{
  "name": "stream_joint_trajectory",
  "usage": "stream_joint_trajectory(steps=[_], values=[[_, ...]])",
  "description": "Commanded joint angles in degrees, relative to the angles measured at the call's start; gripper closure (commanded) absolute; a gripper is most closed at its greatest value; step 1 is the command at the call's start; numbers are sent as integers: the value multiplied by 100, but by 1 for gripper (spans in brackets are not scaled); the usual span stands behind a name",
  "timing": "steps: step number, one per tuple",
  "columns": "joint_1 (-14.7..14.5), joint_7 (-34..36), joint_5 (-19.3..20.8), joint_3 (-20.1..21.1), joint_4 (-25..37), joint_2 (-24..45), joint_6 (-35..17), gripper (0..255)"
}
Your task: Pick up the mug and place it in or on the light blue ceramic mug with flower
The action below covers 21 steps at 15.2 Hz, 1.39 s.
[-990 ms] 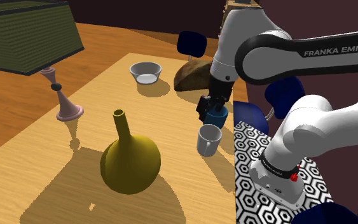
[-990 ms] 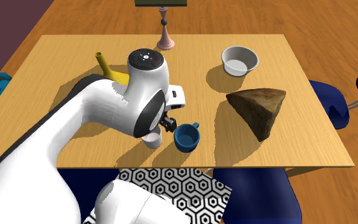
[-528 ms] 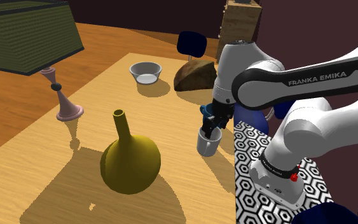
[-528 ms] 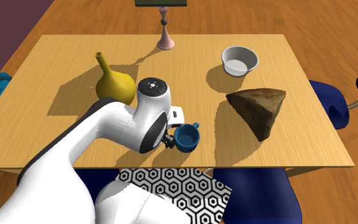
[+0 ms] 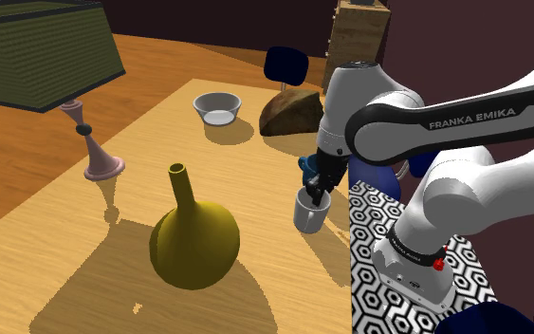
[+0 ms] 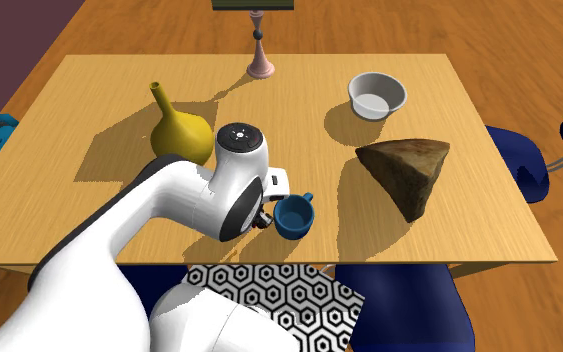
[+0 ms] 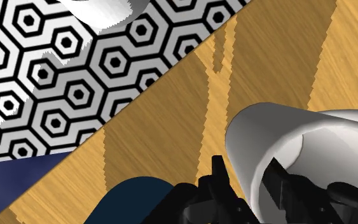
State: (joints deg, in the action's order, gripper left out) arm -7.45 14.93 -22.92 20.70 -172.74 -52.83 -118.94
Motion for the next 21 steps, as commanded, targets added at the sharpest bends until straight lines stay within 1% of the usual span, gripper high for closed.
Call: stream_joint_trajectory(steps=[1,8,14,21], values=[[0,0,0,0,0,0,0,255],[0,0,0,0,0,1,-1,255],[82,48,198,-157,339,-298,626,255],[166,96,399,-330,790,-494,1263,255]])
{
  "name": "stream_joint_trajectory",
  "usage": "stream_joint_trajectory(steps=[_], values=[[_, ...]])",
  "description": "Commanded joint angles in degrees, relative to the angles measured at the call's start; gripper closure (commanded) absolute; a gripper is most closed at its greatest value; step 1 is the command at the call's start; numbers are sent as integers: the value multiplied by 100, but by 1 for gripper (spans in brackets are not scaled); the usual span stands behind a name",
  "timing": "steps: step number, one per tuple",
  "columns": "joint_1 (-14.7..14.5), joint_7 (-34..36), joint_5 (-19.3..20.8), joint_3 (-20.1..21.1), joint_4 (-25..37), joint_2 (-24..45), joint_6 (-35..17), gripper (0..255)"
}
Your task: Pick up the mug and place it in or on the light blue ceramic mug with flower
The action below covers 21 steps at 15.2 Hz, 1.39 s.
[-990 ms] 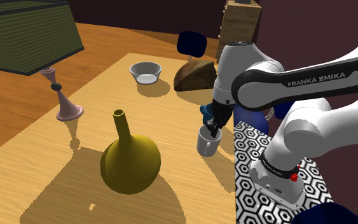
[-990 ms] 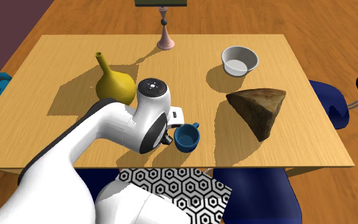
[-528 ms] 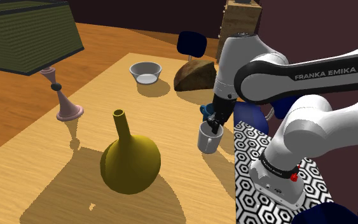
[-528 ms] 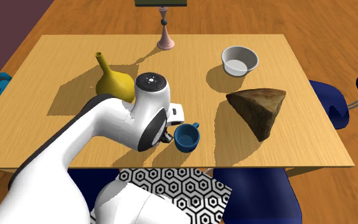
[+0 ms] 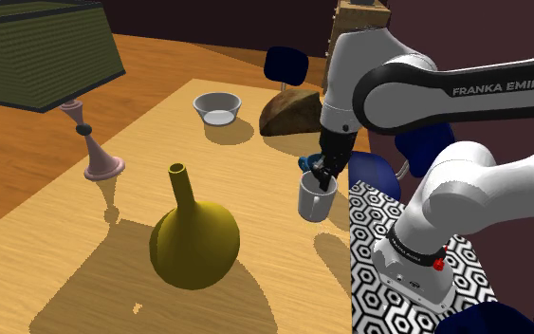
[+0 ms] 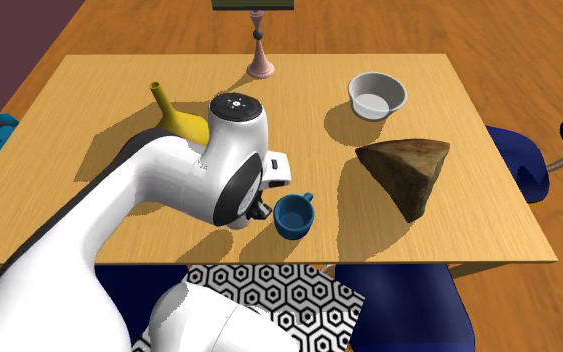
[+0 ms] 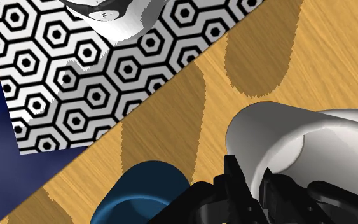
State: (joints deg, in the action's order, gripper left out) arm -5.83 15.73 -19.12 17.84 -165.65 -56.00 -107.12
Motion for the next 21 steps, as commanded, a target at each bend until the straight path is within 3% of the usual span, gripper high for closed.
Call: stream_joint_trajectory(steps=[1,21], values=[[14,24,48,-69,149,-194,165,255],[232,14,554,-563,1580,-81,1492,255]])
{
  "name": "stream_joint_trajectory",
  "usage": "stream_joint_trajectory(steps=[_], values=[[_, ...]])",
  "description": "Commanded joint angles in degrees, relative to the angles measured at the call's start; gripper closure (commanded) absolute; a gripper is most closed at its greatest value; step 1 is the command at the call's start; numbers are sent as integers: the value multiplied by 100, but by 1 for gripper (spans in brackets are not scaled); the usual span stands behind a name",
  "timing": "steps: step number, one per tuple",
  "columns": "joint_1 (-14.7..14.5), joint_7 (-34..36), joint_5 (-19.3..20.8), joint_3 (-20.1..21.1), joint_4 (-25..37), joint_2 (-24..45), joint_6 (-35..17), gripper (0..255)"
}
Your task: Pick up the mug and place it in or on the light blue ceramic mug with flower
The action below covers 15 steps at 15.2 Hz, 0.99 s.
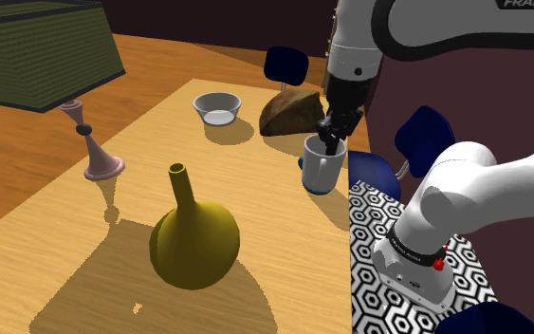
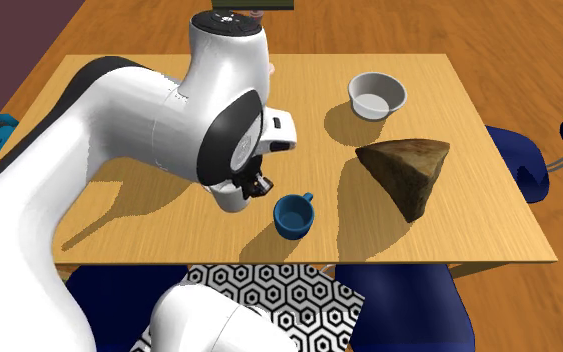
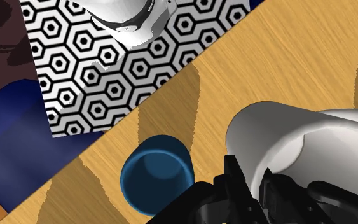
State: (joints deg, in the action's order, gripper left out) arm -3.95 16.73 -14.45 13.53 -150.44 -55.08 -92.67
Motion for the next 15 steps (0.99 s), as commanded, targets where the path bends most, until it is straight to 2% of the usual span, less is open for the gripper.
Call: stream_joint_trajectory(steps=[1,10,15], values=[[121,-220,209,-263,112,-85,32,255],[696,-1353,1139,-1342,914,1017,-162,255],[696,-1370,1133,-1337,508,982,-533,255]])
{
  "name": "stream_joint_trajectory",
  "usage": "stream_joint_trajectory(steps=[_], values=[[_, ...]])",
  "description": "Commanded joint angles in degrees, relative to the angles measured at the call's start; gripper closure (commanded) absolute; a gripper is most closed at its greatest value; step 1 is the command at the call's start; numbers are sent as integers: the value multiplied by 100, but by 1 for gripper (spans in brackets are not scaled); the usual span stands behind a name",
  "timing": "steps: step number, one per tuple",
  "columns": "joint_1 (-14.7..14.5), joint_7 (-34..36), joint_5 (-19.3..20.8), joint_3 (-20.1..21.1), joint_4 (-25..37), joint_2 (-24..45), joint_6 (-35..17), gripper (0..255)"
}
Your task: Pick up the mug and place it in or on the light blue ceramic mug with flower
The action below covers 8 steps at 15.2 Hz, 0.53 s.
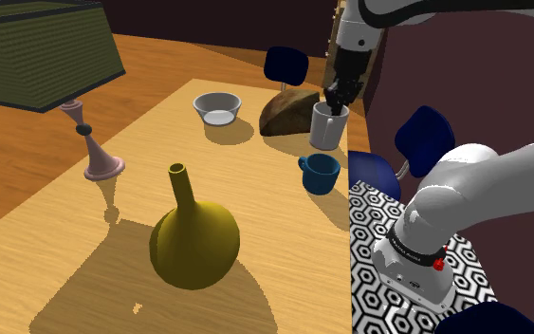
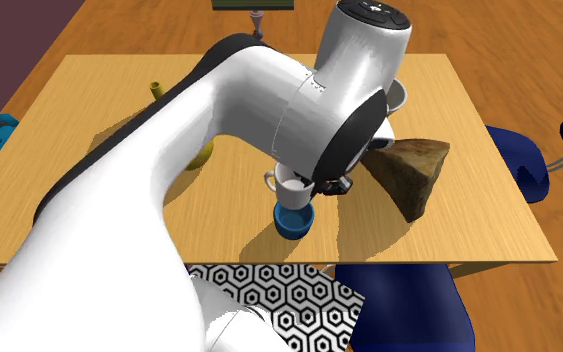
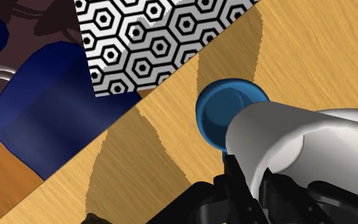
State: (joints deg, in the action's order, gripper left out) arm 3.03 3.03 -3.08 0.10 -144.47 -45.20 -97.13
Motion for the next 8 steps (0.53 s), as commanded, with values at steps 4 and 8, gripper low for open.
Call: stream_joint_trajectory(steps=[4,8], values=[[-3,-14,-10,10,-399,-9,-393,255],[-4,-29,-17,13,-695,11,-710,255]])
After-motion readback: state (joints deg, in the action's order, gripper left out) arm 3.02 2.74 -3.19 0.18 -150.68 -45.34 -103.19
